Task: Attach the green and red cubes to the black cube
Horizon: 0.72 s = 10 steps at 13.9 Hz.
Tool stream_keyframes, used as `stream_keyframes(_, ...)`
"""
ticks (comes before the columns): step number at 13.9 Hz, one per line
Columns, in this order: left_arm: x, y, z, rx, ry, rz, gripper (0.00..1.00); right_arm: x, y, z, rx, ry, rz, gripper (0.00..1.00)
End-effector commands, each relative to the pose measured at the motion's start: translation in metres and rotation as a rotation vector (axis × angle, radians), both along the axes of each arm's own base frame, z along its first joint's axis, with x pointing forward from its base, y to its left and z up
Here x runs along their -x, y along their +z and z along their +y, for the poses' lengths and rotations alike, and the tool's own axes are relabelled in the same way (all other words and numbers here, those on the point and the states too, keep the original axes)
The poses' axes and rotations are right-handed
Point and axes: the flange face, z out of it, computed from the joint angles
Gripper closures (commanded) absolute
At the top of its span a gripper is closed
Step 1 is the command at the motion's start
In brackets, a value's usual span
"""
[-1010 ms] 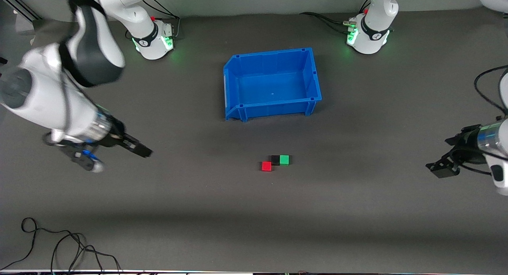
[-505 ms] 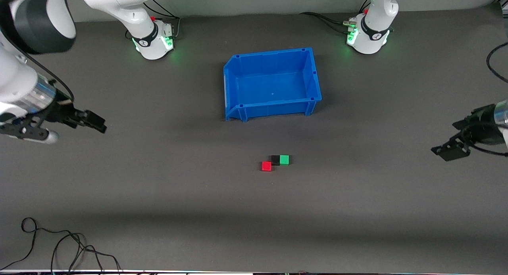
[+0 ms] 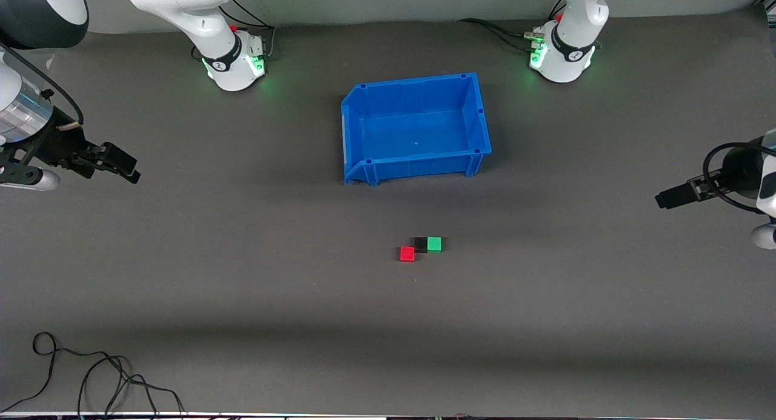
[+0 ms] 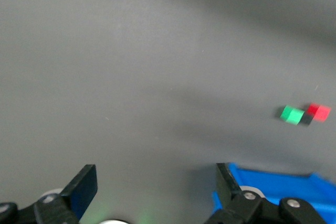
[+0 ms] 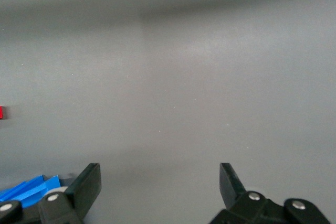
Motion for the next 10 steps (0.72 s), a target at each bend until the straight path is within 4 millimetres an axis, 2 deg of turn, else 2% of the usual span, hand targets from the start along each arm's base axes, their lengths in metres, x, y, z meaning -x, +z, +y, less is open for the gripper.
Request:
stream_keyframes(1,0.004,0.001,0.007,-0.012,-0.140,0.009,0.00,0.008,0.001,-0.002,0.014,0.021,0.005,0.00)
stream_keyframes(3,0.014,0.009,-0.005,-0.049,-0.164,0.004,0.00,0.013,-0.003,-0.008,0.016,0.020,0.060,0.00)
stream_keyframes(5,0.030,0.001,-0.019,-0.104,-0.198,0.000,0.00,0.016,-0.003,-0.010,0.017,0.038,0.077,0.00)
stream_keyframes(10,0.061,-0.010,-0.021,-0.113,-0.226,-0.087,0.00,0.017,-0.002,-0.009,0.018,0.070,0.080,0.00)
